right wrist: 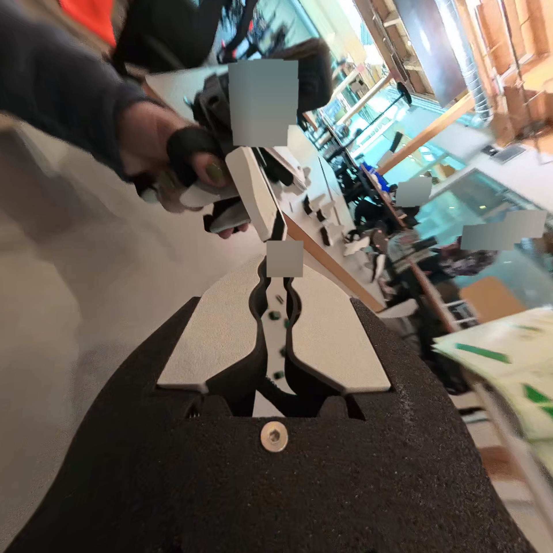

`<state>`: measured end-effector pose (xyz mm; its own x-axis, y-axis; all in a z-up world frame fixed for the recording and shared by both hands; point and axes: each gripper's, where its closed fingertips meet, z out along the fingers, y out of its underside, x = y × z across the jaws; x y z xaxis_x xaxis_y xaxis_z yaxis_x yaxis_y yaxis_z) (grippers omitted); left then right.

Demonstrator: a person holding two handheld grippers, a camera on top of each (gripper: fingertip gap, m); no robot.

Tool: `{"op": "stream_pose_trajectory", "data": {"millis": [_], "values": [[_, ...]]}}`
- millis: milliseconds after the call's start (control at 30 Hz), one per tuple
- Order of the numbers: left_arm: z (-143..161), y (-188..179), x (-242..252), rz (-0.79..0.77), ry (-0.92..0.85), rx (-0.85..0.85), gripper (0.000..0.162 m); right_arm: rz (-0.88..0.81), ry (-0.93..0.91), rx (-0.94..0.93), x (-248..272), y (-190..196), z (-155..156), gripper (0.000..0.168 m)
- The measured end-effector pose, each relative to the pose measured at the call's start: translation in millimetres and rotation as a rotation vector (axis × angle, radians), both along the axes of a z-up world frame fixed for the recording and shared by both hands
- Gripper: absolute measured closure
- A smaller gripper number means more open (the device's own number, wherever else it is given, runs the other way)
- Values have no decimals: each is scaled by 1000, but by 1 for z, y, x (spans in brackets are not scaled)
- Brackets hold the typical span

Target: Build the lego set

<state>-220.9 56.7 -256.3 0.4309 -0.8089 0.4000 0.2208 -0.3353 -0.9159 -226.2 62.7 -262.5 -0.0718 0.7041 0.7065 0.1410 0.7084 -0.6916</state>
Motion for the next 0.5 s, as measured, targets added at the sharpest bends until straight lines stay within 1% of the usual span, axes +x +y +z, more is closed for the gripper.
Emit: {"op": "stream_pose_trajectory", "data": {"millis": [33,100,167,233,300,333,367,400,433,467,500], "values": [[-3,1,1,6,17,-8,148,-20,-18,69,-1,0,-2,161],[-6,2,2,22,46,-12,151,-51,-56,187,-2,0,-7,161],[-8,4,2,35,67,-9,153,-59,-80,252,-3,-1,-11,161],[-12,8,0,59,88,-15,158,-66,-90,259,-5,1,-14,161],[-17,12,-3,96,126,-10,159,-87,-76,222,-7,5,-16,162],[-17,15,-8,137,158,27,159,-113,-75,194,-7,10,-18,157],[-19,20,-20,214,246,79,160,-133,-77,156,-5,16,-20,154],[-24,28,-38,313,396,151,160,-156,-69,97,-3,23,-23,154],[-29,36,-61,413,583,244,160,-183,-58,16,-1,31,-25,154],[-34,42,-82,480,776,332,160,-206,-64,-71,1,40,-31,154],[-42,47,-102,513,973,396,160,-227,-78,-145,3,47,-38,154]]}}
